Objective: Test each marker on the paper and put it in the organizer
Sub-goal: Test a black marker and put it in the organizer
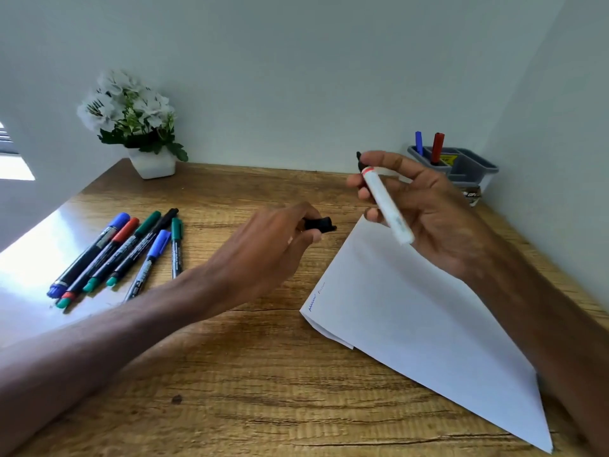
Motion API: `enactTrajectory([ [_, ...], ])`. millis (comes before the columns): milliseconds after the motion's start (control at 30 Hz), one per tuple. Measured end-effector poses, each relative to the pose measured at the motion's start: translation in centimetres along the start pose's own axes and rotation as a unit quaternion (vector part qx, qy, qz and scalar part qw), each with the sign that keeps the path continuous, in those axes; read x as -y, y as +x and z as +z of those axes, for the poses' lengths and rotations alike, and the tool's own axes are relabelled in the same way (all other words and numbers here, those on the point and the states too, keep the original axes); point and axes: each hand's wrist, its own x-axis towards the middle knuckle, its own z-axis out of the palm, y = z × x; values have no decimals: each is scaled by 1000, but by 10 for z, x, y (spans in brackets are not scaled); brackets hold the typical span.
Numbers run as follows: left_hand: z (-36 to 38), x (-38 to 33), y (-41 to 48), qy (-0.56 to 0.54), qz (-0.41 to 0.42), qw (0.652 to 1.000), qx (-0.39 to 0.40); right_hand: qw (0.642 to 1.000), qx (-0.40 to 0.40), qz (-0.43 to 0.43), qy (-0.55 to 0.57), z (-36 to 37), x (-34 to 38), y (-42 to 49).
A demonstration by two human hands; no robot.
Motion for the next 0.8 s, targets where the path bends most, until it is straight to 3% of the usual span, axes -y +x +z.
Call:
enactTrajectory([
  [100,2,-4,-1,-74,-3,996,46,999,9,5,43,2,-8,0],
  [200,1,-4,-1,-109,13,990,93,1000,2,20,-12,8,-19,-1],
  [500,-1,4,1,-158,55,977,133,991,-125,19,-38,12,-22,0],
  [633,0,4,0,-124,67,974,177,992,-113,27,-40,12,-21,0],
  [800,0,5,1,-151,54,974,163,996,-68,33,-41,6,-2,-17],
])
